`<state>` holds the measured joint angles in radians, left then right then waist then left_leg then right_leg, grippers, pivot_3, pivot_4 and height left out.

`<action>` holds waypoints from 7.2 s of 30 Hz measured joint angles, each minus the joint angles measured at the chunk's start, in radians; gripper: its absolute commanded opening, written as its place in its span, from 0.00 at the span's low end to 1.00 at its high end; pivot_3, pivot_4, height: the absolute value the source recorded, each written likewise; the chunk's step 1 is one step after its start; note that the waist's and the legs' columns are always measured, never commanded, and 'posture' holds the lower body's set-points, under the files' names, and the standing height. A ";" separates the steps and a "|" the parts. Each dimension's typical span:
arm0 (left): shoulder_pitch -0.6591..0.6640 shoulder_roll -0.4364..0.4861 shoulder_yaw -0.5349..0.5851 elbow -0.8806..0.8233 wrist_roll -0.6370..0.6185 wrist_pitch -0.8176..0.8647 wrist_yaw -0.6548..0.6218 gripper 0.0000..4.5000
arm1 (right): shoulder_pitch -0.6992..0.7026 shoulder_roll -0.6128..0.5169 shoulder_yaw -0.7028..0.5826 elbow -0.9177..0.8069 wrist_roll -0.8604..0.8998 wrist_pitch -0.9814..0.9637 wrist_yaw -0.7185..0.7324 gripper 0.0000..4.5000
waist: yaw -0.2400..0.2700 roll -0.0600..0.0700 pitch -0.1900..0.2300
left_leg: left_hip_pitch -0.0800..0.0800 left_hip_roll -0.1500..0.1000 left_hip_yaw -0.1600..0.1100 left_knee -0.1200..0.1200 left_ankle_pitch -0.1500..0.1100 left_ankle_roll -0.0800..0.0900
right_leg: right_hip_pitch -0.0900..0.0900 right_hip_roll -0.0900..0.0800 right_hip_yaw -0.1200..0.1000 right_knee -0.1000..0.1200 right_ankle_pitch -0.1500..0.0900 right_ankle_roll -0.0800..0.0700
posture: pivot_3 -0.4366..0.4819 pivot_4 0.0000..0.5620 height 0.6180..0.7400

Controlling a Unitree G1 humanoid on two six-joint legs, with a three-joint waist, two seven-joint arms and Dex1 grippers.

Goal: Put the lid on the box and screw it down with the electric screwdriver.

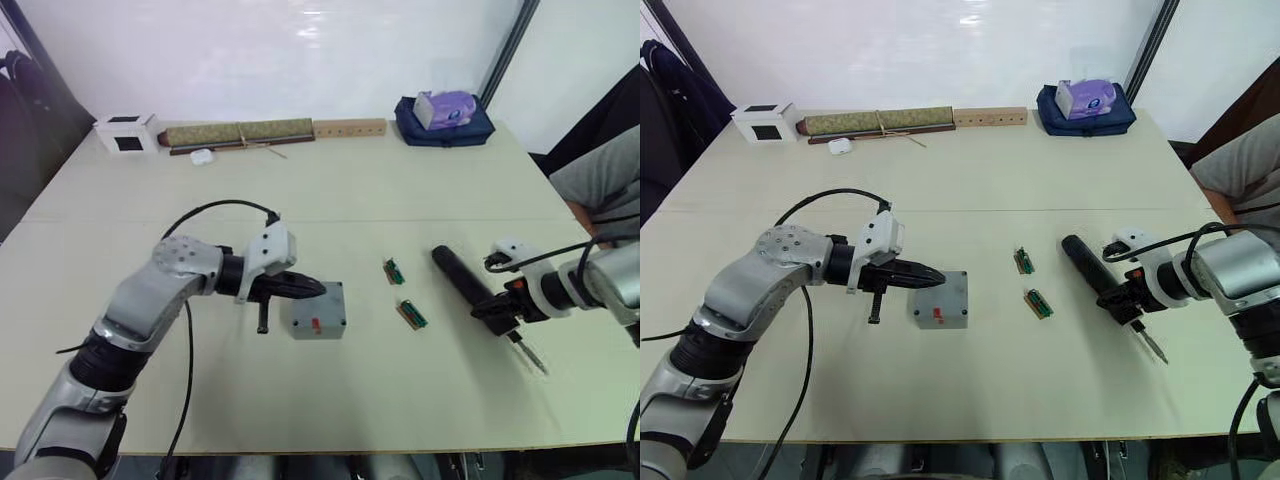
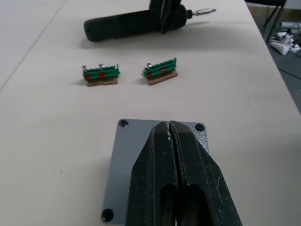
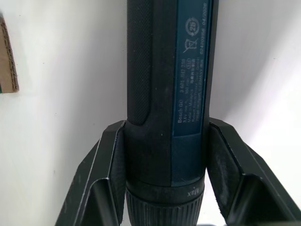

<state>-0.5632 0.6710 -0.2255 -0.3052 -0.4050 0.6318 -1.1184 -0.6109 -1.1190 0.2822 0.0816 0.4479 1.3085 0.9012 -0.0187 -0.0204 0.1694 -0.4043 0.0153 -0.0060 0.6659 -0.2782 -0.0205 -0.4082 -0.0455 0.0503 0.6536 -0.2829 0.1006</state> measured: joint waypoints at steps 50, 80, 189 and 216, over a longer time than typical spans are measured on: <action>-0.008 -0.013 -0.111 0.159 0.157 -0.187 -0.056 0.00 | 0.377 0.985 -0.226 -0.584 0.082 -0.799 -0.601 0.39 | -0.001 0.011 0.006 | -0.003 -0.003 0.000 0.002 0.003 -0.005 | -0.006 -0.001 0.002 0.010 0.003 0.001 | 0.48 0.27 1.00; 0.027 -0.004 -0.114 0.146 0.169 -0.167 -0.040 0.00 | 0.458 0.918 -0.139 -0.543 -0.045 -0.942 -0.529 0.39 | -0.004 0.003 -0.012 | 0.021 0.000 0.000 -0.005 0.001 -0.001 | 0.015 0.001 0.001 0.006 -0.003 -0.005 | 0.48 0.27 1.00; -0.032 0.016 -0.061 0.099 0.012 -0.046 -0.132 0.00 | 0.299 0.077 -0.536 -0.216 0.341 0.201 -0.508 1.00 | 0.006 0.013 0.008 | -0.016 -0.003 0.000 0.000 0.001 0.000 | -0.013 -0.001 0.000 -0.004 0.002 0.003 | 0.48 0.27 1.00; 0.098 0.095 0.003 0.220 0.088 -0.041 -0.056 0.00 | 0.339 0.229 -0.169 -0.787 0.330 -0.160 -0.259 1.00 | 0.012 0.011 0.007 | -0.017 -0.002 -0.002 0.004 0.001 0.000 | -0.015 -0.004 0.000 0.002 0.004 0.004 | 0.48 0.27 1.00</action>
<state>-0.4655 0.7660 -0.2225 -0.0849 -0.3169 0.5911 -1.1740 -0.2723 -0.8901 0.1132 -0.7057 0.7775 1.1481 0.6422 -0.0068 -0.0095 0.1763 -0.4213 0.0131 -0.0077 0.6702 -0.2773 -0.0208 -0.4228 -0.0497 0.0501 0.6557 -0.2792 0.1044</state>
